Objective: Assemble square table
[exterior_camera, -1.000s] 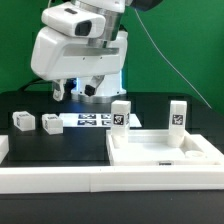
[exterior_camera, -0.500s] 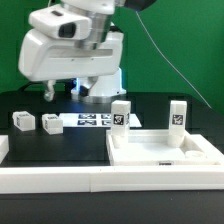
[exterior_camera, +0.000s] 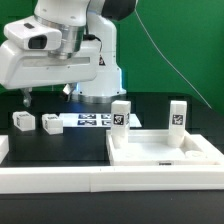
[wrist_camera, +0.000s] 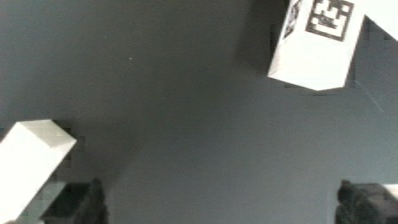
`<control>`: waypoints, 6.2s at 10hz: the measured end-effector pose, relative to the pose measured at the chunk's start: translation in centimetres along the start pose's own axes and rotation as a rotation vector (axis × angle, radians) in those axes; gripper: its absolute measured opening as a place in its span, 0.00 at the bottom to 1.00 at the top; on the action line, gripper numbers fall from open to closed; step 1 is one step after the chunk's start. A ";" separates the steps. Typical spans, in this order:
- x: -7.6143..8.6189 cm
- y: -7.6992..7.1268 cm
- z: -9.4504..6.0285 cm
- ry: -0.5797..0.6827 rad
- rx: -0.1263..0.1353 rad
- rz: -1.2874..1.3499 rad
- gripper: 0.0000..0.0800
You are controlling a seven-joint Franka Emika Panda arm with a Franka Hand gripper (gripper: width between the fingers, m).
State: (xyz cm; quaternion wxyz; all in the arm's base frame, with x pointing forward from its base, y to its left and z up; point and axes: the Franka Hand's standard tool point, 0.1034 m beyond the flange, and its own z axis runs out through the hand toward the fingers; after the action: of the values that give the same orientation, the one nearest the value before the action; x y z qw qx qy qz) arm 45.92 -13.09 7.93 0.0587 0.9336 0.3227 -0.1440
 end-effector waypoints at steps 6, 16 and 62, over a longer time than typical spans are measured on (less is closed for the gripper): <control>-1.6 -2.1 3.9 0.025 -0.015 0.116 0.81; -1.3 -3.5 5.9 -0.435 0.084 0.084 0.81; 5.2 2.2 -7.4 0.230 -0.061 0.166 0.41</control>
Offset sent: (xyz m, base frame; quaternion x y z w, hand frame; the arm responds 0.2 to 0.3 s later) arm -0.0447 -0.0146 -0.0200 -0.0338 0.0122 0.1130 0.9929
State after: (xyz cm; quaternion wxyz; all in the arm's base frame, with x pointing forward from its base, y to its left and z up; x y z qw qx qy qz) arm 52.95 -10.26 13.43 0.0613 0.9652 0.2535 -0.0210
